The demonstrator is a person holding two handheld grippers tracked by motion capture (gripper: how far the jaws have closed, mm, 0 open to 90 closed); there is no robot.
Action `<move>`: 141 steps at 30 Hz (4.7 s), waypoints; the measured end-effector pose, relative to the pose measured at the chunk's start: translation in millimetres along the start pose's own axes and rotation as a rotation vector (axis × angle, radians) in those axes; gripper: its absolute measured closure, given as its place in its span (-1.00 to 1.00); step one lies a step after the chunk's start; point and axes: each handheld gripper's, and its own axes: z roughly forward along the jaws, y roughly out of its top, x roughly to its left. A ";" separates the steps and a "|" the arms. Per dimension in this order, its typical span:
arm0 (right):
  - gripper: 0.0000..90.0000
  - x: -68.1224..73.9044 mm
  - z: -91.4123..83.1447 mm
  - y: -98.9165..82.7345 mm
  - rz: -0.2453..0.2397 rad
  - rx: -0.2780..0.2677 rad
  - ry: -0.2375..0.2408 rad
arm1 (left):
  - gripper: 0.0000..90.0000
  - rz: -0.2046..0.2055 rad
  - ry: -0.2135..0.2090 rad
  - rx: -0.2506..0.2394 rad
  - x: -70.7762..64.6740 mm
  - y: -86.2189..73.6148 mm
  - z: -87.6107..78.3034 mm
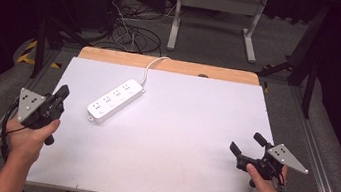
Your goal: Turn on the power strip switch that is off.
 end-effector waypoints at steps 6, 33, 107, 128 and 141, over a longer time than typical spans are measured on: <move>-0.94 -3.1 4.9 -3.2 0.010 0.018 0.025 | 1.00 0.068 -0.042 0.032 -8.5 25.8 29.2; -0.93 -8.5 37.5 -0.2 0.054 0.033 0.043 | 1.00 0.303 -0.208 0.484 -87.6 20.0 179.7; -0.92 -14.7 34.6 -0.5 0.106 0.022 0.015 | 1.00 0.223 -0.225 0.664 -77.5 -7.5 224.7; -0.91 -14.9 38.6 -1.1 0.116 0.025 0.015 | 1.00 0.249 -0.242 0.699 -77.7 -19.7 225.6; -0.91 -16.8 39.6 -1.4 0.131 0.022 0.009 | 1.00 0.307 -0.239 0.723 -82.6 -19.4 227.7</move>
